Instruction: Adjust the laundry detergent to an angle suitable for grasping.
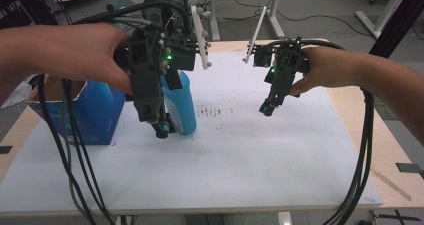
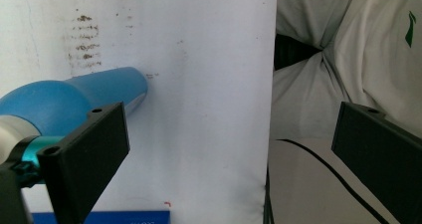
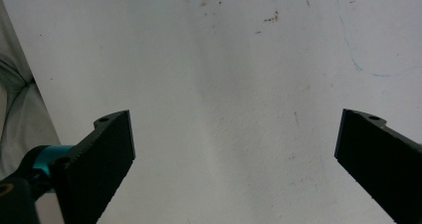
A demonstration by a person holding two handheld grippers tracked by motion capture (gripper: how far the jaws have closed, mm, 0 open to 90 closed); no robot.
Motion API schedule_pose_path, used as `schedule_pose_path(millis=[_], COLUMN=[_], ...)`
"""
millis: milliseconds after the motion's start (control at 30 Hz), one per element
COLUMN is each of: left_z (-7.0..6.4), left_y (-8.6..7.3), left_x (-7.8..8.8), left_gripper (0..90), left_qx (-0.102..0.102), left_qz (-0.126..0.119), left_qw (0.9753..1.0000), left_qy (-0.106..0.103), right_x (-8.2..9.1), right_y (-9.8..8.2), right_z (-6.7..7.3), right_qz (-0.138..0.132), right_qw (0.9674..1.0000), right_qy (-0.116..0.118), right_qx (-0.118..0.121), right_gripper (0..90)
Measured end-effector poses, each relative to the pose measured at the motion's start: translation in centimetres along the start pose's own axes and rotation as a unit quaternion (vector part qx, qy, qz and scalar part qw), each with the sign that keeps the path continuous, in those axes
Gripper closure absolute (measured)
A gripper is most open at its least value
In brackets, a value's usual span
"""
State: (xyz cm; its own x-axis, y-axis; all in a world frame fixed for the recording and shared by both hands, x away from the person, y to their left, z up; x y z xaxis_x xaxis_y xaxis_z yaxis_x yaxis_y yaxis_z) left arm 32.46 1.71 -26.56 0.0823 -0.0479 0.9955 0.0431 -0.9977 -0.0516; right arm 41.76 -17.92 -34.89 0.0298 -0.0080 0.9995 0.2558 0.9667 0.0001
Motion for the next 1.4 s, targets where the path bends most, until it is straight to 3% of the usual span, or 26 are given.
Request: schedule_pose_path(millis=[167, 500, 800, 1200, 1400], left_z=[-0.2, 0.1, -0.1, -0.1, -0.2], left_y=[-0.2, 0.1, 0.1, 0.1, 0.0], left_x=[0.0, 0.2, 0.1, 0.1, 0.2], left_gripper=[1.6, 1.7, 1.7, 1.6, 1.7], left_qx=[0.001, -0.004, -0.005, -0.005, -0.006], left_qz=[0.000, -0.004, -0.004, -0.003, -0.004], left_qw=[1.0000, 1.0000, 1.0000, 1.0000, 1.0000], left_qy=[-0.001, 0.002, 0.004, 0.004, 0.006], right_x=[0.1, -0.1, -0.7, -1.3, -1.5], right_y=[-0.1, -0.7, -1.1, -1.6, -1.8], right_z=[0.4, 0.9, 1.5, 1.7, 1.9], right_qz=[-0.006, -0.047, -0.068, -0.107, -0.148], right_qw=[1.0000, 0.9987, 0.9973, 0.9929, 0.9865], right_qy=[0.002, 0.003, 0.007, 0.003, 0.002], right_qx=[-0.003, -0.020, -0.028, -0.052, -0.069], right_gripper=[1.5, 1.5, 1.5, 1.5, 1.4])
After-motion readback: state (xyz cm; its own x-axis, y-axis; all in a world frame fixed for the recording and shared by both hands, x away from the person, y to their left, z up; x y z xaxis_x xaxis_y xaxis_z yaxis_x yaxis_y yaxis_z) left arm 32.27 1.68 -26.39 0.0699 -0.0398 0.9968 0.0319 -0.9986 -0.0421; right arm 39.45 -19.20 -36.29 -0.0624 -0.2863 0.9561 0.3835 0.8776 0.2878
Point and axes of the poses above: each handheld gripper's, and its own axes: x roughly backward along the jaws, y roughly out of its top, z roughly to its left, the point moved 4 cm from there along -x, roughly forward along the jaws, and after that the axes turned 12 degrees about z, right-handed, at the moved point
